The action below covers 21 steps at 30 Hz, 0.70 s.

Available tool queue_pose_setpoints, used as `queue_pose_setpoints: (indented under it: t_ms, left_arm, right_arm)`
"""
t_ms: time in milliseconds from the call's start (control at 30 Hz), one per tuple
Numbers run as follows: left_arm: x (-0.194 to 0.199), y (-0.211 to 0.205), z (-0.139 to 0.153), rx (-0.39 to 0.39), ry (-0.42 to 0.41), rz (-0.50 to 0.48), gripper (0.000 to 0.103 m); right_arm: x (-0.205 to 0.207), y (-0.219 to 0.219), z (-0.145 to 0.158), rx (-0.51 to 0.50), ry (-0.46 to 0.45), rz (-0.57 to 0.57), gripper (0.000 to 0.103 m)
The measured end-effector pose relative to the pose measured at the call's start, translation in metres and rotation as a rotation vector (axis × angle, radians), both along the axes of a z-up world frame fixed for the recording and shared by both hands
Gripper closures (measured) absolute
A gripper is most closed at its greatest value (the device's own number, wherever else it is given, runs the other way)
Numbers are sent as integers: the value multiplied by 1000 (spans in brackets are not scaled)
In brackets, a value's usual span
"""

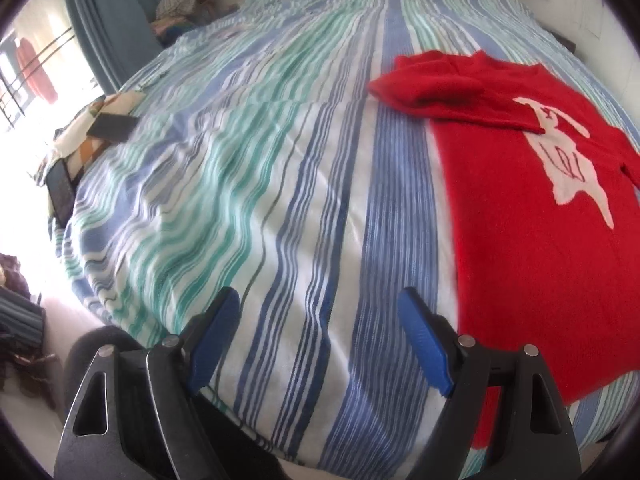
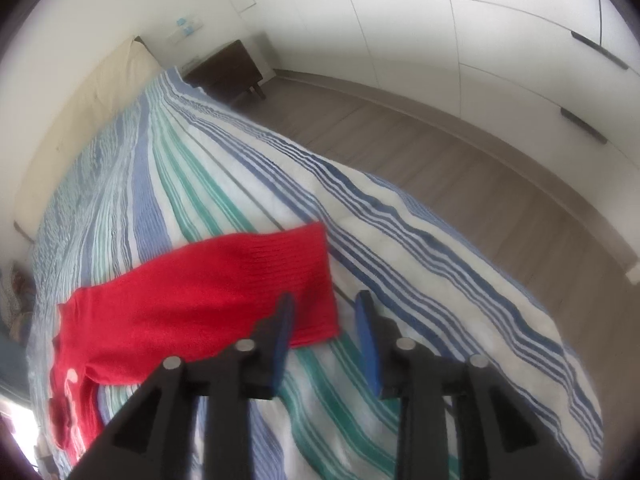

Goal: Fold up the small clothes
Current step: 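Grasp the folded sleeve with the right gripper and pull it outward, then grasp the other sleeve cuff with the left gripper and pull it outward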

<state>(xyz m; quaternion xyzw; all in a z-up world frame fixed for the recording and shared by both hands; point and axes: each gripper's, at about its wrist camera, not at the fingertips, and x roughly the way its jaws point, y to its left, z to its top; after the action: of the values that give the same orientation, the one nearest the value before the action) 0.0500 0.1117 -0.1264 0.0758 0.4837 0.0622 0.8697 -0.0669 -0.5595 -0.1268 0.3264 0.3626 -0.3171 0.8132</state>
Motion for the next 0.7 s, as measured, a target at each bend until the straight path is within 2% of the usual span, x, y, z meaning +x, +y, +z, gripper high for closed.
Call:
queue_pose_setpoints:
  t_ms: [33, 100, 133, 233, 367, 467, 567, 600, 633, 667, 700]
  left_arm:
    - [2, -7, 11, 17, -30, -39, 20]
    - [11, -23, 35, 32, -94, -135, 18]
    - [19, -33, 45, 26, -119, -195, 13]
    - [53, -75, 61, 33, -154, -379, 12]
    - [104, -143, 37, 101, -101, -594, 12]
    - [141, -184, 3, 183, -30, -654, 21]
    - [174, -201, -22, 165, 53, -617, 33]
    - [183, -203, -29, 136, 84, -601, 45]
    - [190, -204, -36, 101, 115, -586, 77]
    - [194, -204, -42, 66, 151, -567, 100]
    - [197, -201, -43, 44, 161, -538, 100]
  right_arm:
    - [-6, 7, 10, -45, 5, 1, 52]
    - [-16, 26, 33, -143, 2, 24, 52]
    - [-19, 37, 44, -187, -2, 51, 49]
    - [-24, 80, 66, -261, -41, 160, 41]
    - [-18, 147, 62, -236, -73, 334, 40]
    - [-6, 197, 47, -181, -90, 444, 40]
    - [-4, 242, 34, -166, -99, 540, 40]
    - [-4, 254, 31, -173, -103, 566, 40]
    - [-4, 265, 27, -184, -99, 591, 40]
    - [-5, 275, 25, -197, -92, 617, 40]
    - [-5, 283, 23, -213, -83, 640, 40]
